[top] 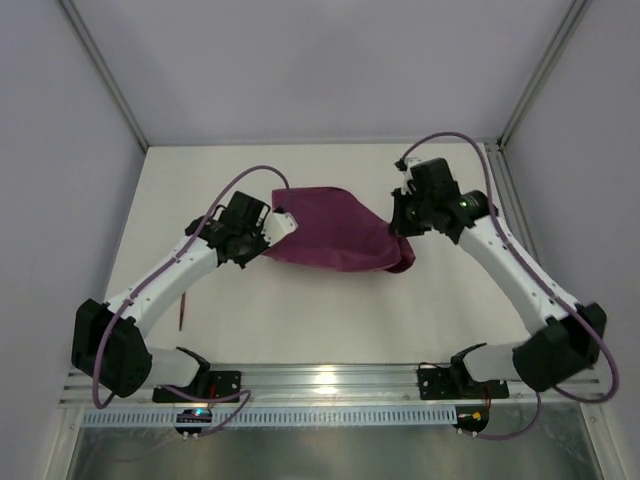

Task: Fold the napkin into a case and place the utensils inside
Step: Pick up the crumpled napkin from the center of the board.

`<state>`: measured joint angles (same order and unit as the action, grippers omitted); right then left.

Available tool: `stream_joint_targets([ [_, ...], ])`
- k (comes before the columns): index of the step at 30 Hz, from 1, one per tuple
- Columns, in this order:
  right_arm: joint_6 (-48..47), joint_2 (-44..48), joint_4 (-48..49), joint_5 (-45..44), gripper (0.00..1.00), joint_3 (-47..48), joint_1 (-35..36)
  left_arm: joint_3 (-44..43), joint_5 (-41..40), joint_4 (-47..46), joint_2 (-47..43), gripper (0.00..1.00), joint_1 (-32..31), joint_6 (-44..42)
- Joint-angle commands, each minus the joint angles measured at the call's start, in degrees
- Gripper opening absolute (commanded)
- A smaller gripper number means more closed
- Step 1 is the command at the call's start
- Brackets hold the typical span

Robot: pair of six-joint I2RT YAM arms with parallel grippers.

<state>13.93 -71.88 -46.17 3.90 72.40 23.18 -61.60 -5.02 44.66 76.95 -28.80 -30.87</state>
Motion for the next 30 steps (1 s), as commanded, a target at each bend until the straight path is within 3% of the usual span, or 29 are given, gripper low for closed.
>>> stream_joint_targets([
  [1,-2.95,-13.61,-0.24,7.78,0.04,2.91,1.25,-0.54,-3.16,-2.65,0.92,0.00,1.98,2.22],
  [3,-2.42,-21.93,1.52,7.35,0.05,7.47,3.35,-0.71,-3.16,-4.32,2.67,0.00,4.26,3.01],
  [4,-2.33,-24.51,1.96,7.44,0.15,9.23,5.97,-0.80,-2.98,-4.84,3.29,0.00,4.88,3.10],
  [6,-2.25,-28.82,6.32,9.44,0.22,13.09,8.27,-0.80,-2.63,-5.99,4.52,0.00,6.38,3.10],
  [7,-1.37,-32.07,8.53,12.59,0.33,13.64,9.42,-0.54,-2.46,-6.34,5.22,0.00,6.73,3.10],
  [10,0.30,-35.78,14.70,16.75,0.43,15.49,9.52,-0.36,-2.19,-7.13,6.54,0.00,7.44,3.36],
  [13,-0.04,-32.56,18.21,15.09,0.56,13.92,9.43,-0.10,-1.67,-7.57,6.99,0.00,8.49,3.36],
  [17,-0.75,-23.00,23.57,10.09,0.73,5.06,9.08,0.26,-0.61,-8.28,7.51,0.00,10.77,3.10],
  [26,1.17,-0.74,30.87,6.03,0.73,-16.99,8.99,-0.62,0.36,-8.89,10.15,0.00,13.41,4.15],
  [30,4.78,6.12,31.58,2.35,0.51,-26.59,10.65,-1.41,1.06,-8.72,11.03,0.00,14.03,4.86],
])
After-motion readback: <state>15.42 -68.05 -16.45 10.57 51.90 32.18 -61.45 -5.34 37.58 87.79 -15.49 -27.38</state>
